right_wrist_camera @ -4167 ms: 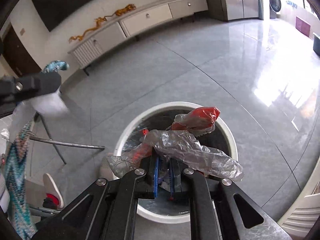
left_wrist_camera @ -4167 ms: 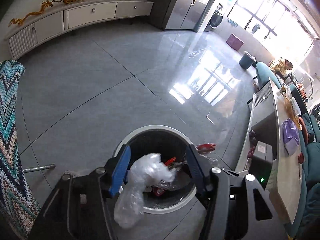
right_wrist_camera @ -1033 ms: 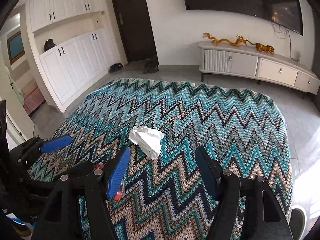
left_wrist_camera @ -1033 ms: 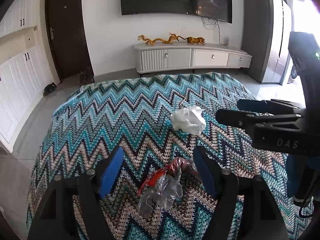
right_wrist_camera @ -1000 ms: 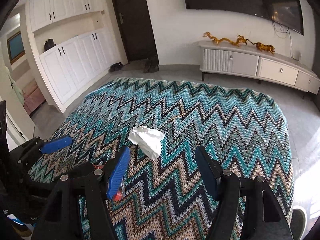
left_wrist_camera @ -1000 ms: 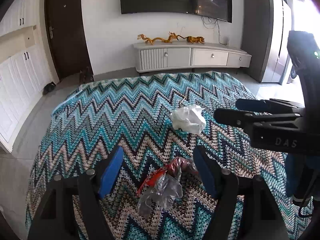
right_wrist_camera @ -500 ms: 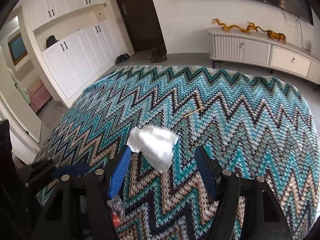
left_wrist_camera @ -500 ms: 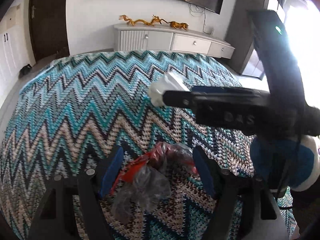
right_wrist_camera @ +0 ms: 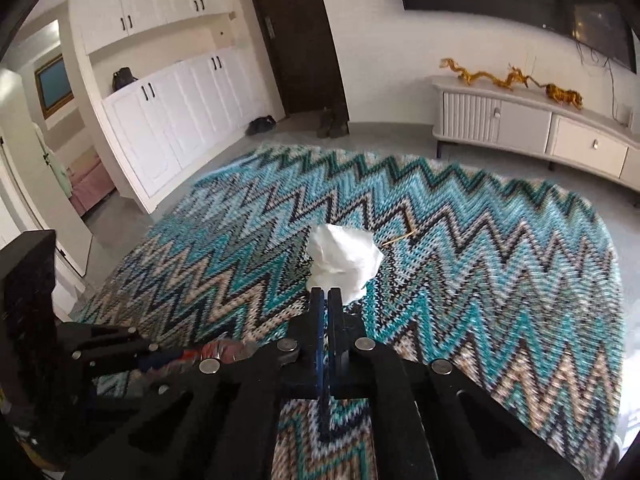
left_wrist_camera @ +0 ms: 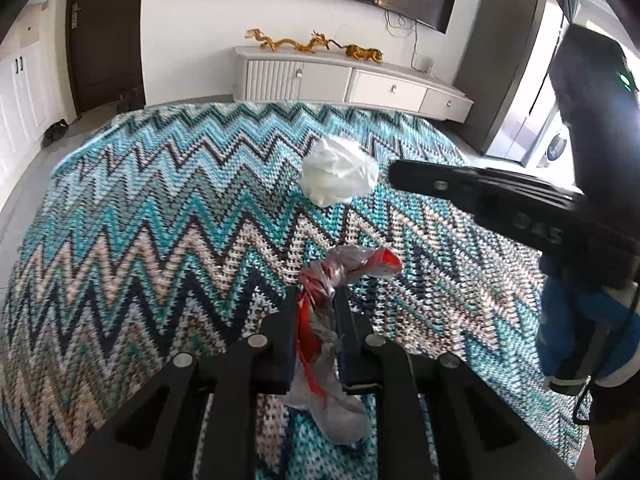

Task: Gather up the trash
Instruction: 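Grasp the red-and-clear wrapper with the left gripper while the right gripper grasps the white tissue, then carry both items over the grey bin and open both grippers to drop them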

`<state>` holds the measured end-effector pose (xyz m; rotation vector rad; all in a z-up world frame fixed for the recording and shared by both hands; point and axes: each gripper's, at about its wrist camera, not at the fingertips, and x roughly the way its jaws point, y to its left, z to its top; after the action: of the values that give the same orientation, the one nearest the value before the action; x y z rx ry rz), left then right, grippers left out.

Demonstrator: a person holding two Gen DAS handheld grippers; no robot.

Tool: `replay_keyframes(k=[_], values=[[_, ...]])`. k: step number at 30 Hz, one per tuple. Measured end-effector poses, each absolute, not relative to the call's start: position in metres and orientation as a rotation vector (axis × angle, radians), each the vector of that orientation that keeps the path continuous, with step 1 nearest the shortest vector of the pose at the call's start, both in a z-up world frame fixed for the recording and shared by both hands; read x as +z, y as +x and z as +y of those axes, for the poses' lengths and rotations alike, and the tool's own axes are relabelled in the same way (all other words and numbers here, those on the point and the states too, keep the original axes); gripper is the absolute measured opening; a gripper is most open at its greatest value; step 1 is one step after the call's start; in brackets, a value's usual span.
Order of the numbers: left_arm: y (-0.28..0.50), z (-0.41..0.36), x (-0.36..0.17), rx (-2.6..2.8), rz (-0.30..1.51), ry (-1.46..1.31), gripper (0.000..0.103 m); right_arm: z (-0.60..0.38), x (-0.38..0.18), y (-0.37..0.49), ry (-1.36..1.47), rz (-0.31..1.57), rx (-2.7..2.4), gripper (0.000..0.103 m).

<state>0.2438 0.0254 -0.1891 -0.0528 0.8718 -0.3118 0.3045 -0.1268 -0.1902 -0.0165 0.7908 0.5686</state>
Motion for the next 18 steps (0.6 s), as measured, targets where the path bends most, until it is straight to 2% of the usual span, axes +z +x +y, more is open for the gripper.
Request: replay_keyframes(k=[5,8,9,11,12,13,18], values=[[0.224,0.034,-0.172,-0.285,0.84,-0.061,0.014,-0.143,-0.167,0.285,-0.005,0.753,0.552,0.001],[0.218,0.041,-0.166,-0.268,0.829,-0.069,0.014,-0.153,-0.16,0.281,0.036,0.749,0.546,0.004],[0.217,0.043,-0.165,-0.262,0.828,-0.073,0.014,-0.153,-0.159,0.283,0.045,0.746,0.545,0.008],[0.218,0.049,-0.164,-0.25,0.823,-0.078,0.014,-0.15,-0.161,0.289,0.057,0.745,0.543,0.04],[0.217,0.051,-0.165,-0.243,0.819,-0.076,0.014,-0.148,-0.163,0.291,0.058,0.744,0.542,0.046],[0.219,0.052,-0.165,-0.236,0.815,-0.072,0.014,-0.144,-0.168,0.298,0.062,0.748,0.542,0.05],[0.234,0.059,-0.169,-0.216,0.813,-0.079,0.014,-0.126,-0.195,0.336,0.066,0.794,0.527,0.051]])
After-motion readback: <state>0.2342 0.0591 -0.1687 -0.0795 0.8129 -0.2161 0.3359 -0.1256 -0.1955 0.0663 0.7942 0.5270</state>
